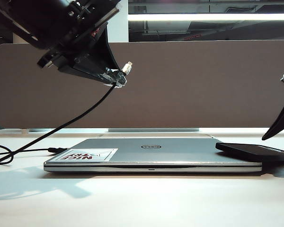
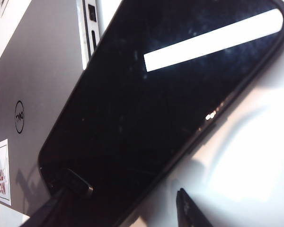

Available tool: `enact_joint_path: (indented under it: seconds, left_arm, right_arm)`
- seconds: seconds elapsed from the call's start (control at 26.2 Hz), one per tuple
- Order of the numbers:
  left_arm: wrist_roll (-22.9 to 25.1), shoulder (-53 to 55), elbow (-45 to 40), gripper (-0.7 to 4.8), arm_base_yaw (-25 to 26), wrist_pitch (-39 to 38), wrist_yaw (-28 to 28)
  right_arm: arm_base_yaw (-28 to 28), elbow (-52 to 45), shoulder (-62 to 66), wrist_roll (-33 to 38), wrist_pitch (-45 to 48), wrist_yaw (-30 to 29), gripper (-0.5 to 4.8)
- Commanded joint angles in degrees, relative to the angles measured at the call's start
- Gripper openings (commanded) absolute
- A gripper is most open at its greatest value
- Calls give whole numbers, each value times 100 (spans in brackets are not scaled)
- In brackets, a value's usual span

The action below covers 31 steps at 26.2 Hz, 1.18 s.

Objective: Pick up the charging cable and the phone, plug the charging cable into the charging port on the phone, and finally place them back on the table.

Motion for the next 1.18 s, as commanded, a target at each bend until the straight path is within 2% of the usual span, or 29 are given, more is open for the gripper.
enact_joint_path:
  seconds: [0.04, 0.38, 0.69, 0.99, 1.18]
  left_arm:
    - [9, -17, 28, -7, 2, 79, 9]
    - [9, -17, 28, -7, 2, 76, 9]
    - [9, -17, 28, -7, 2, 76, 9]
    - [9, -17, 28, -7, 2, 74, 9]
    - [9, -17, 28, -7, 2, 74, 9]
  right_arm:
    - [55, 24, 81, -17, 332, -68, 306]
    - [358, 24, 426, -7, 697, -76, 306]
    - [363, 24, 782, 179, 1233, -81, 306]
    - [361, 22, 1128, 1167, 1965, -48, 306]
    - [363, 22, 1287, 1338, 2151, -63, 306]
